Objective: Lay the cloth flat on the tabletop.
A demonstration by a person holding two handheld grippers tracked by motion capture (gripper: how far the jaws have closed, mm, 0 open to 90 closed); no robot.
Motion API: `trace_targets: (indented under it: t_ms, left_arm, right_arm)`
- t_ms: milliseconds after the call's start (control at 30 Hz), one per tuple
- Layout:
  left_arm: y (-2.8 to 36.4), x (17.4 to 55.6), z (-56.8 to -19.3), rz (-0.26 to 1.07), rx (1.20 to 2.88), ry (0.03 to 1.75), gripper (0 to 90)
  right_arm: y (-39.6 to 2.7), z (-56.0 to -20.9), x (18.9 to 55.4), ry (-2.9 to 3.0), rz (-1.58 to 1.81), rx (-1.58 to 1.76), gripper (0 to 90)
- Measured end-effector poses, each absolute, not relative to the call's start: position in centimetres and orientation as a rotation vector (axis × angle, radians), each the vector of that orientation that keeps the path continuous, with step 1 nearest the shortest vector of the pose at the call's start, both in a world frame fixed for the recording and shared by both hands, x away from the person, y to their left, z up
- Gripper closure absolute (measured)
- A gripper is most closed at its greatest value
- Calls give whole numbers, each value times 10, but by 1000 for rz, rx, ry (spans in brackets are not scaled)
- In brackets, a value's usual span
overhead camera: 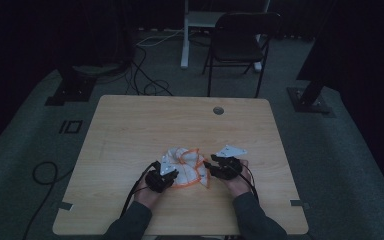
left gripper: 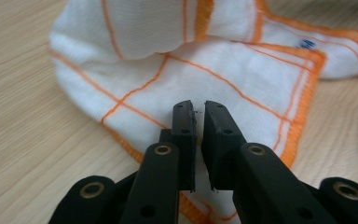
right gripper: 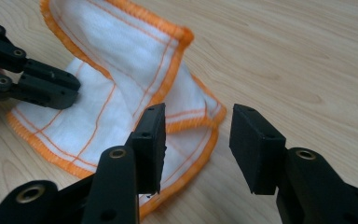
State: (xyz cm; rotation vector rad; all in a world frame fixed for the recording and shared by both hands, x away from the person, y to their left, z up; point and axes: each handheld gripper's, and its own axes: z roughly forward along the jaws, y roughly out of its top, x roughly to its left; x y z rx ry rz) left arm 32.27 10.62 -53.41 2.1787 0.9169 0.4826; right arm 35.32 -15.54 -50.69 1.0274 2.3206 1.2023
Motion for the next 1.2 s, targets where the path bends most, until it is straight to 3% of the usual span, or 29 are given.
trace_targets:
  t_ms: [500, 967, 1033, 1133, 1200]
  left_arm:
    - [125, 329, -533, 521, 2114, 1017, 770]
    - [118, 305, -533, 447, 2138, 885, 693]
    - [117, 304, -533, 438, 2138, 875, 680]
    - [114, 304, -533, 430, 2142, 862, 663]
    - [113, 304, -533, 423, 2142, 858, 657]
  right_arm:
    - [-132, -502, 357, 2352, 1247, 952, 562]
    - [-118, -495, 369, 2370, 1311, 924, 569]
    - [-116, -497, 370, 2380, 1309, 916, 617]
    - [-116, -497, 369, 2367, 1294, 904, 813]
    - [-117, -497, 368, 2352, 1269, 910, 872]
